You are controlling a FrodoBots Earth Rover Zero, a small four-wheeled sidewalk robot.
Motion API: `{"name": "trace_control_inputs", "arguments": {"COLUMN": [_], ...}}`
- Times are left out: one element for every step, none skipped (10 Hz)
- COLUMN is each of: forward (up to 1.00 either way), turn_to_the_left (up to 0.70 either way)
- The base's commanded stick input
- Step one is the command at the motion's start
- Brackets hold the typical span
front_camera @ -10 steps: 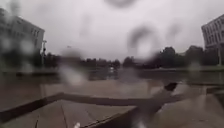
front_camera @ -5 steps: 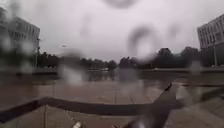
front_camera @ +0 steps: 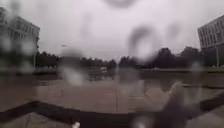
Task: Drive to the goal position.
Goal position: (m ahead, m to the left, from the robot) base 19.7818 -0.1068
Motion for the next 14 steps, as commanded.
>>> {"name": "trace_control_inputs", "arguments": {"forward": [0.7, 0.7, 0.7, 0.7, 0.7, 0.7, 0.7, 0.7, 0.7, 0.7, 0.7, 0.7, 0.7, 0.7], "turn_to_the_left": [0.01, 0.01, 0.01, 0.01, 0.01, 0.01, 0.01, 0.01, 0.01, 0.01, 0.01, 0.01, 0.01, 0.01]}}
